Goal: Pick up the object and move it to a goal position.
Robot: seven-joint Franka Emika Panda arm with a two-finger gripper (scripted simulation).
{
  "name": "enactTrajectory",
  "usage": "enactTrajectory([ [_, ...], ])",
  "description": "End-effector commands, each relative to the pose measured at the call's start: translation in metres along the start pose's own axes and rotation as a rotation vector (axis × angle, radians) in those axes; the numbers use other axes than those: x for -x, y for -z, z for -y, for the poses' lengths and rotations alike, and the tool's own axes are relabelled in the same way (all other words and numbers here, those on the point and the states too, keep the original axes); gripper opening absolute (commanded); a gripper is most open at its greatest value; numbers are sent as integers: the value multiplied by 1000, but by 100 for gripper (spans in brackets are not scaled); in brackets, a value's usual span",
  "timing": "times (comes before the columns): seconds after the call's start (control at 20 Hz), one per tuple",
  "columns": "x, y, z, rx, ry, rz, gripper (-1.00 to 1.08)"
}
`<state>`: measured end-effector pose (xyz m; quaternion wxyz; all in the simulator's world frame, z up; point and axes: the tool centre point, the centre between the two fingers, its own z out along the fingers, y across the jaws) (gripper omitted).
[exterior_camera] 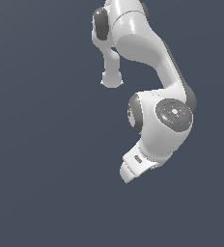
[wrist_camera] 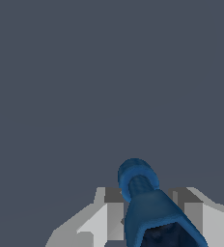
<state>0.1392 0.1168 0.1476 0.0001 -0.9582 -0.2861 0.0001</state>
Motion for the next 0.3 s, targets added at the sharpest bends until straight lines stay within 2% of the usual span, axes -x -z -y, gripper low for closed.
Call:
enactTrajectory([
  [0.0, -3, 1, -1, 0, 0, 0, -100],
  [0.25, -4, 2, -1, 0, 0, 0, -100],
])
